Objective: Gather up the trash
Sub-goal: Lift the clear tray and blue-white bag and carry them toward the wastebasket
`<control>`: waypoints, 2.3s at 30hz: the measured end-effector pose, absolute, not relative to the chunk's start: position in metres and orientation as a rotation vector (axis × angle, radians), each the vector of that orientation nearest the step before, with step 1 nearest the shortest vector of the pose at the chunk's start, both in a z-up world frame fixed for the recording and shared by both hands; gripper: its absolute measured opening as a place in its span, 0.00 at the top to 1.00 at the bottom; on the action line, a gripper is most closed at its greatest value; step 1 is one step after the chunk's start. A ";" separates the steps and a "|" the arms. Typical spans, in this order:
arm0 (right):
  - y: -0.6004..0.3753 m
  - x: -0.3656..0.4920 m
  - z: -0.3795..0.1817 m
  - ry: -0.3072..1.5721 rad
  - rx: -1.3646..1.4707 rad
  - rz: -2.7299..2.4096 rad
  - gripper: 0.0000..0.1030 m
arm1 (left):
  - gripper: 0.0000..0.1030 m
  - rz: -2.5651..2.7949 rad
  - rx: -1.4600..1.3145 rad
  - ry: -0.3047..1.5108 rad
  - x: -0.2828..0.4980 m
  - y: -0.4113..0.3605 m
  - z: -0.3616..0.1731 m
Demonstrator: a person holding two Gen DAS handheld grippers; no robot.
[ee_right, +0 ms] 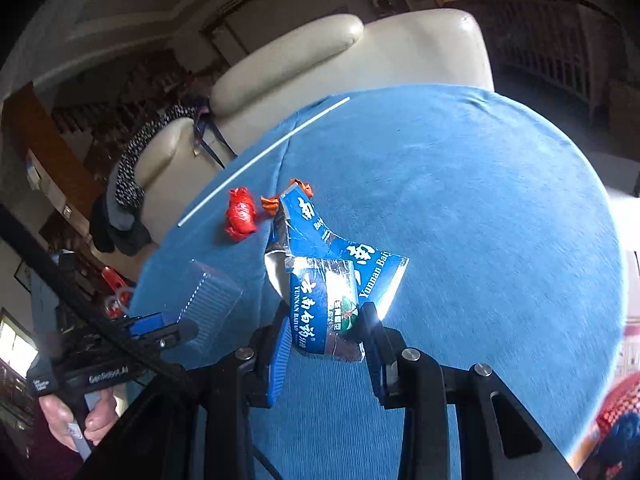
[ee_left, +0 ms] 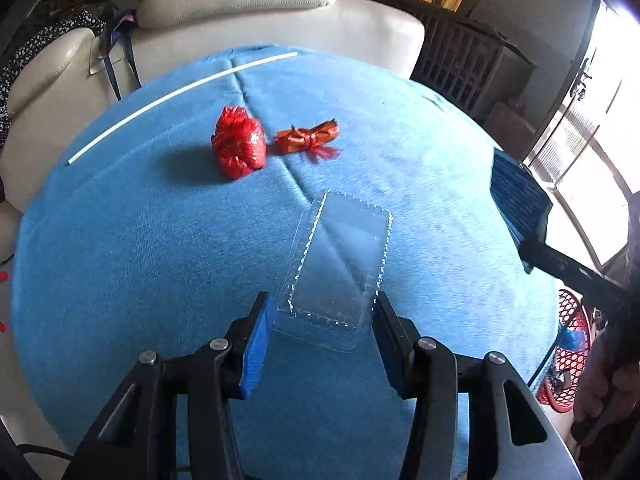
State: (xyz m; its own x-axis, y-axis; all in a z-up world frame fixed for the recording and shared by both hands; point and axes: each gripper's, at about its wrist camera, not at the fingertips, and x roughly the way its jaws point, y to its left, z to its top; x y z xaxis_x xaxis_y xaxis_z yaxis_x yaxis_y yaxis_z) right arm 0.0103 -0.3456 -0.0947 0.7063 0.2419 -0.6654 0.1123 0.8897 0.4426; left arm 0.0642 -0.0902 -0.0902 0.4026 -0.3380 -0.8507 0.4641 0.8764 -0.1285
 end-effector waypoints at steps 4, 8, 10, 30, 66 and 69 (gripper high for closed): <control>-0.352 -0.017 -0.085 0.759 0.499 0.063 0.65 | 0.50 -0.520 0.138 1.020 0.051 -0.093 -0.077; -0.358 -0.039 -0.078 0.734 0.500 0.051 0.65 | 0.50 -0.525 0.140 1.003 0.037 -0.096 -0.064; -0.359 -0.049 -0.074 0.721 0.503 0.048 0.65 | 0.50 -0.530 0.141 0.993 0.032 -0.098 -0.059; -0.368 -0.132 -0.040 0.601 0.516 0.041 0.65 | 0.50 -0.560 0.170 0.882 -0.017 -0.119 -0.013; -0.390 -0.178 -0.024 0.521 0.541 0.019 0.65 | 0.50 -0.619 0.208 0.822 -0.052 -0.147 0.014; -0.390 -0.181 -0.024 0.516 0.543 0.018 0.65 | 0.50 -0.625 0.216 0.814 -0.054 -0.150 0.016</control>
